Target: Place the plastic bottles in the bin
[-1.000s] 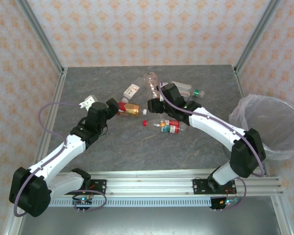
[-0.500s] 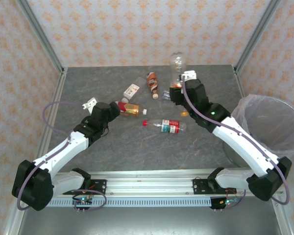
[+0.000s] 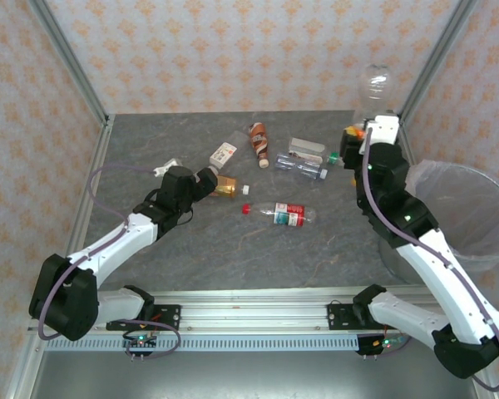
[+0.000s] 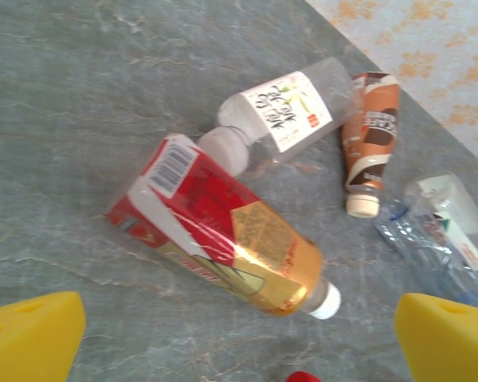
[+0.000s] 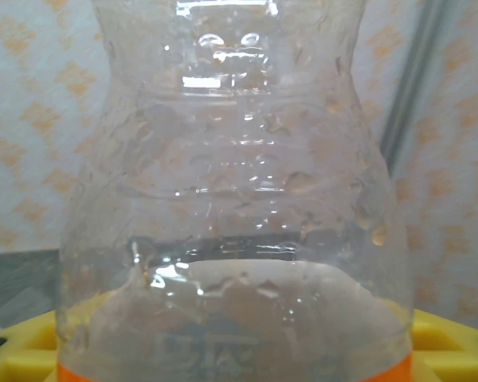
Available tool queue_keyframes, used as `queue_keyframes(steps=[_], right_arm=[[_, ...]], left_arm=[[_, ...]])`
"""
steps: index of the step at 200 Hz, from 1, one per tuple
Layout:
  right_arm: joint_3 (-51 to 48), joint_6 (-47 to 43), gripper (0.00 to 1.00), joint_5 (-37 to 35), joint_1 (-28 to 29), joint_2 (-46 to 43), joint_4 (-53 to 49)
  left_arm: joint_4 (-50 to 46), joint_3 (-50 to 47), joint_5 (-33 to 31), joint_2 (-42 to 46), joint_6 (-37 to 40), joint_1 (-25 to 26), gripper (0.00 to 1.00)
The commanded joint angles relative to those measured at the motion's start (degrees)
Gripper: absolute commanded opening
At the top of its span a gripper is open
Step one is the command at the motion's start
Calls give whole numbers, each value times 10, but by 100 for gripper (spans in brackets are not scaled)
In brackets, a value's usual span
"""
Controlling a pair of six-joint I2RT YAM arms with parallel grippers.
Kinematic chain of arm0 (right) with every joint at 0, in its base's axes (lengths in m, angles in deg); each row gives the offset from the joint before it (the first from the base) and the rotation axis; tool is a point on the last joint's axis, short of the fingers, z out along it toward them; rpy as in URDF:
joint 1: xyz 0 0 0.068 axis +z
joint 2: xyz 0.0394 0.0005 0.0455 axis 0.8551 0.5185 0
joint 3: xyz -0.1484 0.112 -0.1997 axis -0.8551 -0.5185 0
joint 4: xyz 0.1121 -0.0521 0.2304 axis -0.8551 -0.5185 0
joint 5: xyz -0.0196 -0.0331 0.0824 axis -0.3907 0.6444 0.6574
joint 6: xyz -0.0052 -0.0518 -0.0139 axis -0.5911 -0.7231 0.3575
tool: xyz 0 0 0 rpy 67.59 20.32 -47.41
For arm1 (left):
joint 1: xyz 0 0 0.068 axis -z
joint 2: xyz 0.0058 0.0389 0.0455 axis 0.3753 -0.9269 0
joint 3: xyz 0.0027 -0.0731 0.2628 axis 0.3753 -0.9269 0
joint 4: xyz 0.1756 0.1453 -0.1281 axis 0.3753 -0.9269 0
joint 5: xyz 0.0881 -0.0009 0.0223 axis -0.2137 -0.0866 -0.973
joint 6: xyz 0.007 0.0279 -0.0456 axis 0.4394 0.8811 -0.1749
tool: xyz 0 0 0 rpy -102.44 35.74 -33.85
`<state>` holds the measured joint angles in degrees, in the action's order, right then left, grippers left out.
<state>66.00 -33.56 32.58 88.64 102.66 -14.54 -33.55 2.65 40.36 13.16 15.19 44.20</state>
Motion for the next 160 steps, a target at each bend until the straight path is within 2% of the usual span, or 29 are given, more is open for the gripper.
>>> queue_keyframes(steps=[1,34,73,140,160], right_arm=[[-12,-71,54,-87,-31,-42,64],[-30,-70,54,-96,-135,-74,70],[-48,-38,56,-81,-248,-66,74],[-152,-17,58,-75,-378,-63,193],[-171,3,59,-69,-409,-59,198]], left_arm=[[43,-2,28,20,21,2,100],[24,7,26,33,42,2,100],[48,1,45,31,39,2,100],[44,1,43,35,35,3,100],[47,-4,47,39,32,2,100]])
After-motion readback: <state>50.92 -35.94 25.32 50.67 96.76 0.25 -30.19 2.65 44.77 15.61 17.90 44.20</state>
